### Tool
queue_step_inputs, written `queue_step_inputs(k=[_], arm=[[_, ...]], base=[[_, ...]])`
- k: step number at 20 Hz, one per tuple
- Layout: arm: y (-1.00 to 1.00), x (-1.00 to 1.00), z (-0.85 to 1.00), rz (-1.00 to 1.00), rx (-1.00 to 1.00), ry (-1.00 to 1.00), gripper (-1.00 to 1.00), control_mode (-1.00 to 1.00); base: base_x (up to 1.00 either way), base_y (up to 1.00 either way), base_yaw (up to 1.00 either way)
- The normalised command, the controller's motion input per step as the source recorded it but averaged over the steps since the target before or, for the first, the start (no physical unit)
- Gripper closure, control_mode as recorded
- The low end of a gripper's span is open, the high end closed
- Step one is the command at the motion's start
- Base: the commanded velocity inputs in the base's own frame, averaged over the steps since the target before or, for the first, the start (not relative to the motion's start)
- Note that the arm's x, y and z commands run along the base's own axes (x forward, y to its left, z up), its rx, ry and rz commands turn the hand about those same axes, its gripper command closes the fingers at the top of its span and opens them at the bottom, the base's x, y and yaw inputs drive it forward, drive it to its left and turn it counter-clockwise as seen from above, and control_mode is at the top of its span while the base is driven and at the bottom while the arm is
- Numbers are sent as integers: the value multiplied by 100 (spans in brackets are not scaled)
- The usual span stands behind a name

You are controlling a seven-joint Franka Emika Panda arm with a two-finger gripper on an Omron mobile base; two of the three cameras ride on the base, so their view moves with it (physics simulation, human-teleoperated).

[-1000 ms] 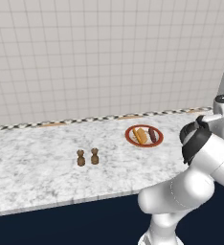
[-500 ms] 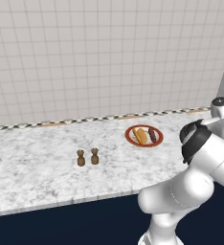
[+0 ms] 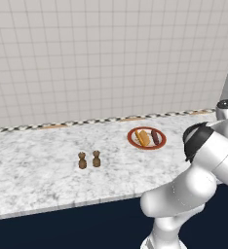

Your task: Place one bun and one sausage from the bowl on each plate.

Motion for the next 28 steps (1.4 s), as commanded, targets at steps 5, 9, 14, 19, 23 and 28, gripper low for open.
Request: queue_step_inputs(k=[5,9,14,19,23,28], arm=[[3,0,-10,0,-5,0,-100,-100],[0,5,-10,0,0,0,-100,-100],[0,13,-7,0,0,0,-100,-100],[0,16,-7,0,0,0,-100,-100],[0,1,-15,0,0,0,-100,-100],[0,0,0,0,0,-1,-100,-100]], base=[[0,0,0],[0,0,0],[0,0,0],[0,0,0],[0,0,0],[0,0,0]])
